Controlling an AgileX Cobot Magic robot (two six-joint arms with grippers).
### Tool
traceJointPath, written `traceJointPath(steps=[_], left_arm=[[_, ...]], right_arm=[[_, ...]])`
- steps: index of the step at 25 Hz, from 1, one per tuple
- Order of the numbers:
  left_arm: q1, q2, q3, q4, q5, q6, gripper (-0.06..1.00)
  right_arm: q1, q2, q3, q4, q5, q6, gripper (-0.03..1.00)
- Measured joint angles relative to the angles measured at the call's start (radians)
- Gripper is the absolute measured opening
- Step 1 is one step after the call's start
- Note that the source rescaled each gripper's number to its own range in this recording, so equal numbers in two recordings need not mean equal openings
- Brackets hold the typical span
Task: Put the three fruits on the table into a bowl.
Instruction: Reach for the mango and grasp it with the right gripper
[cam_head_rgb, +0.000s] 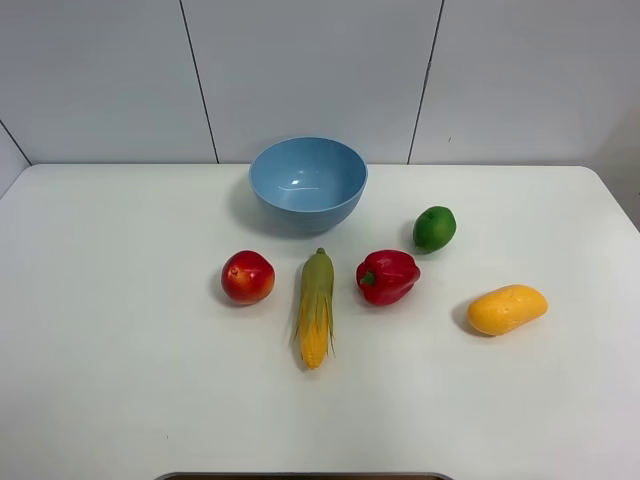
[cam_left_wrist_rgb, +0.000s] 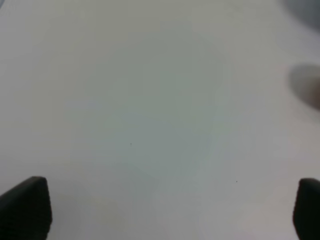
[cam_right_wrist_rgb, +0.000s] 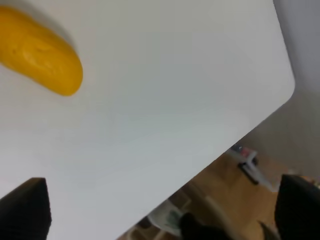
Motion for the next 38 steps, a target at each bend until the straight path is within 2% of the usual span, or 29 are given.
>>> traceJointPath(steps=[11, 17, 23, 32, 38], left_arm=[[0.0, 0.0, 0.0, 0.0, 0.0, 0.0, 0.96], [0.0, 0.0, 0.0, 0.0, 0.0, 0.0, 0.96], [0.0, 0.0, 0.0, 0.0, 0.0, 0.0, 0.96], [0.0, 0.0, 0.0, 0.0, 0.0, 0.0, 0.96], [0.0, 0.0, 0.0, 0.0, 0.0, 0.0, 0.96]], right_arm=[[0.0, 0.178, 0.0, 0.027, -0.003, -0.119, 0.89], [0.044, 0.297, 0.0, 0.023, -0.018, -0.22, 0.89], [0.101, 0.383, 0.007, 0.022, -0.111, -0.245, 0.89], [0.113, 0.359, 0.255, 0.021, -0.288, -0.282, 0.89], [0.113, 0.355, 0.348, 0.021, -0.374, -0.353, 0.89]])
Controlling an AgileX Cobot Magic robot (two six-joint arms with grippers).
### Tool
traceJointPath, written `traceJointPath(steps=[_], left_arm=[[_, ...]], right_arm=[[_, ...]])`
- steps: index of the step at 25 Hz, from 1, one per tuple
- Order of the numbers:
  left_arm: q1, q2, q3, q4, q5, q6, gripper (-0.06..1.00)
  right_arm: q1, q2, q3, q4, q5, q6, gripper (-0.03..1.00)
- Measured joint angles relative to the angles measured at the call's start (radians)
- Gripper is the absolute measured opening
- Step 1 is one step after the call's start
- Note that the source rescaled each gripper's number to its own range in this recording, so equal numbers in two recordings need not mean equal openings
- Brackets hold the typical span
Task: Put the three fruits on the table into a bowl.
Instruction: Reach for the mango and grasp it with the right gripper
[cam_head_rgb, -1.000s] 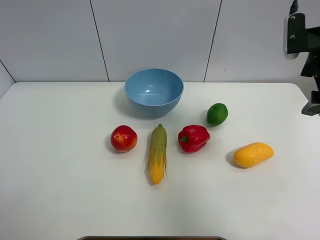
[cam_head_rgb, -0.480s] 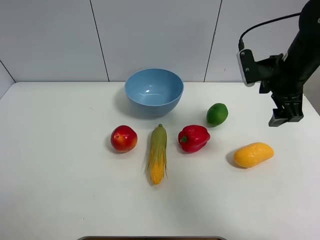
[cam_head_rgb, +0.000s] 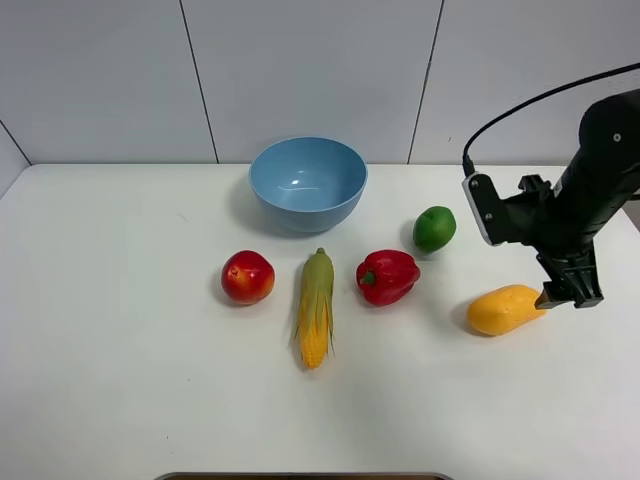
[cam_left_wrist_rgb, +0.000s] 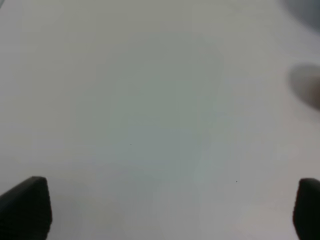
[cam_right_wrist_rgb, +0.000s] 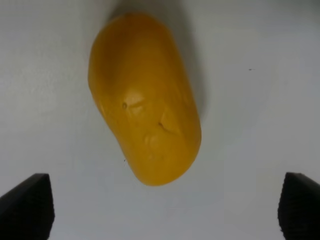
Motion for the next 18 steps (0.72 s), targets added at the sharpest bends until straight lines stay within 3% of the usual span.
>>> traceJointPath(steps=[18], left_arm=[[0.0, 0.0, 0.0, 0.0, 0.0, 0.0, 0.96]], right_arm=[[-0.015, 0.084, 0.018, -0.048, -0.06, -0.057, 0.89]])
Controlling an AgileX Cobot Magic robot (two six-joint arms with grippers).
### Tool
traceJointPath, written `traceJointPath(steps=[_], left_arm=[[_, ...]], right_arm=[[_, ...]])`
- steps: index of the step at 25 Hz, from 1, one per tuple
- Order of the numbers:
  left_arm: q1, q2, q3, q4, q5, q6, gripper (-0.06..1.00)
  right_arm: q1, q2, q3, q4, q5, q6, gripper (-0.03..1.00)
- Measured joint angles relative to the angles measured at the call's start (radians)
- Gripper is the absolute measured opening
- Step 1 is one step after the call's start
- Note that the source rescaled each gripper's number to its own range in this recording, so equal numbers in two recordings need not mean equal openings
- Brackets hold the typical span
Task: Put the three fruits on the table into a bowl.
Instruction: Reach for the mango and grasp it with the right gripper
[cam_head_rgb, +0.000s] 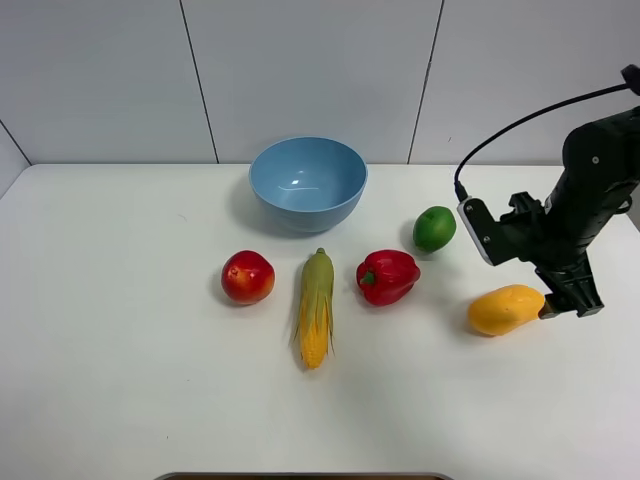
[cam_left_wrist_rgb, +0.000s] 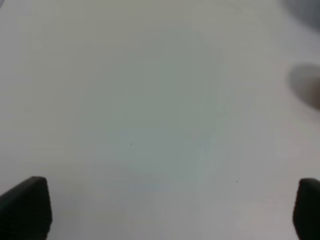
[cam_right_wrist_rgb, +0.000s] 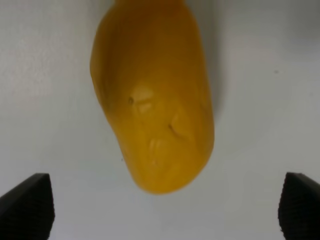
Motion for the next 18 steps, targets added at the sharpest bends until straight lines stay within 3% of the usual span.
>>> traceJointPath(steps=[18], left_arm=[[0.0, 0.0, 0.0, 0.0, 0.0, 0.0, 0.96]], right_arm=[[0.0, 0.174, 0.0, 0.003, -0.094, 0.0, 0.89]])
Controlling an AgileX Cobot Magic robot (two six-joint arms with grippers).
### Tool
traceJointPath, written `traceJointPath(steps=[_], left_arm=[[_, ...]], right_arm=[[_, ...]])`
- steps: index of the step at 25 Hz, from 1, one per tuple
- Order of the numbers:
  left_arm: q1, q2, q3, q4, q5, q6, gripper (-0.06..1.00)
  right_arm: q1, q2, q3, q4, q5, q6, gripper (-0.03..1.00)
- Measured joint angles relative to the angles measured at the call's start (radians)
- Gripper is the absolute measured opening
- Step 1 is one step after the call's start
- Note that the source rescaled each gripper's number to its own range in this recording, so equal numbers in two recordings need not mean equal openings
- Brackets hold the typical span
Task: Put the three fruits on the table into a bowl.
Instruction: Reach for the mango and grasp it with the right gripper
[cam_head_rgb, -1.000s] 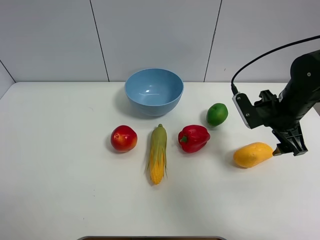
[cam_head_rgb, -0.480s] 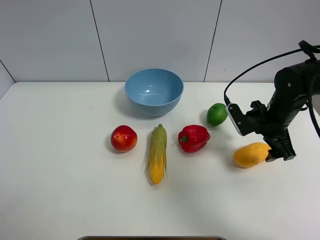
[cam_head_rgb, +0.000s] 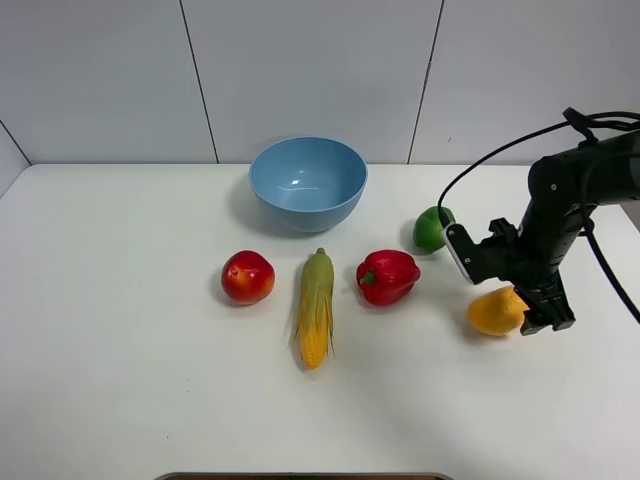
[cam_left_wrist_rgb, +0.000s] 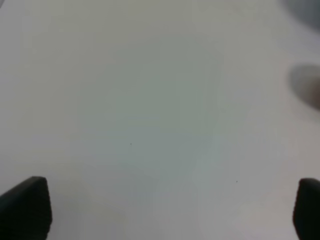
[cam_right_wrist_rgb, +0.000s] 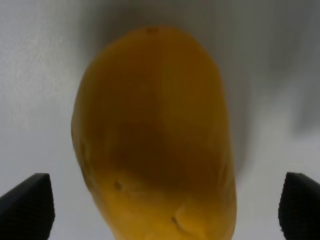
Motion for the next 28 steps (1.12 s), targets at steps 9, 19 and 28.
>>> traceJointPath(steps=[9, 19, 28], left_arm=[[0.0, 0.0, 0.0, 0.0, 0.0, 0.0, 0.96], [0.0, 0.0, 0.0, 0.0, 0.0, 0.0, 0.96], [0.0, 0.0, 0.0, 0.0, 0.0, 0.0, 0.96]], right_arm=[[0.0, 0.069, 0.0, 0.0, -0.028, 0.0, 0.89], [0.0, 0.105, -0.001, 0.0, -0.054, 0.0, 0.89], [0.0, 0.108, -0.001, -0.003, -0.06, 0.0, 0.85]])
